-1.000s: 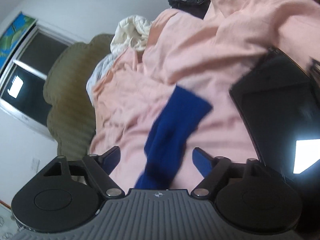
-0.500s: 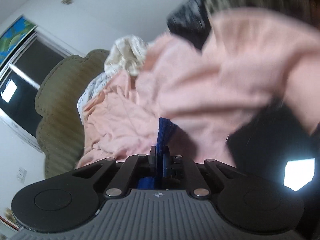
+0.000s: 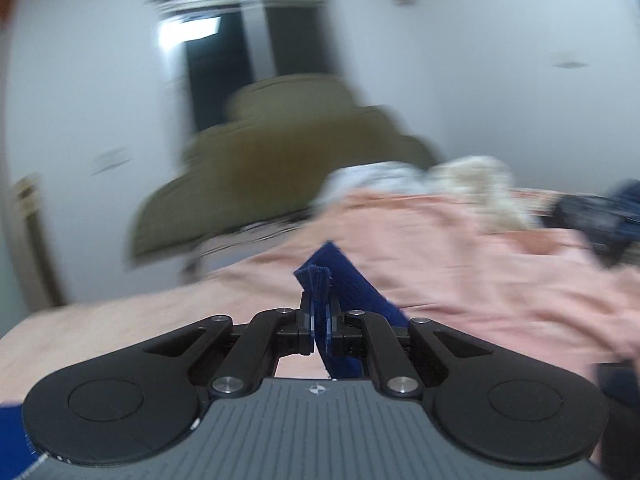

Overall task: Fold small clothes
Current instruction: 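Fold the held sleeve across the sweater body with the right gripper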

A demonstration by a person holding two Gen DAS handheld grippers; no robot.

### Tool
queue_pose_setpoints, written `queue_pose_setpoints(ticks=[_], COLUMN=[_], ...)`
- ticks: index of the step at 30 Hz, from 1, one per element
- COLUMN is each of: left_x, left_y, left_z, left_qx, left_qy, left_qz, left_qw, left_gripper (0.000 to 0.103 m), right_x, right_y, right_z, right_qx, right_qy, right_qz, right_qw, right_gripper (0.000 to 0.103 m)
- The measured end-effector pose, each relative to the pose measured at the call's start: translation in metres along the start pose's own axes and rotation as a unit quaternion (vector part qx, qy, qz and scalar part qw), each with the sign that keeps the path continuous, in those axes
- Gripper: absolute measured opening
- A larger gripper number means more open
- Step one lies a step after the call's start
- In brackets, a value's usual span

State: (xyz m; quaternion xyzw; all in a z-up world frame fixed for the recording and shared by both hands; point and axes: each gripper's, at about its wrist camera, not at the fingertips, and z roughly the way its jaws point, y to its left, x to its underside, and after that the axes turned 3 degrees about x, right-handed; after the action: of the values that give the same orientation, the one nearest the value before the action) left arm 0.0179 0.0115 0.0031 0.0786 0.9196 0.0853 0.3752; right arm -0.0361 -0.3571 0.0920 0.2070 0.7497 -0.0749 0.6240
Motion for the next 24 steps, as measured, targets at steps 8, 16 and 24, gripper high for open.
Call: queue_pose_setpoints(ticks=[8,16,24], left_x=[0.014,0.028,0.036], left_y=[0.065,0.104,0.115], left_z=[-0.004,-0.006,0.0], left_qx=[-0.034,-0.032,-0.027], left_qy=[-0.008,-0.001,0.015], left_qz=[-0.034,-0.07,-0.093], left_qw=[0.9988,0.997,0.9952], left_gripper=[0.103,0.103,0.103], right_x=[0.046,0.108,0.13], right_y=[0.195,0.333,0.375], right_z=[0.024,0.013,0.017], right_qx=[-0.174,-0.25,-0.276], right_qy=[0.077,0.155,0.195], right_qz=[-0.041,-0.087,-0.089], right_qw=[0.981,0.952,0.937], right_gripper=[0.01,0.01,0.01])
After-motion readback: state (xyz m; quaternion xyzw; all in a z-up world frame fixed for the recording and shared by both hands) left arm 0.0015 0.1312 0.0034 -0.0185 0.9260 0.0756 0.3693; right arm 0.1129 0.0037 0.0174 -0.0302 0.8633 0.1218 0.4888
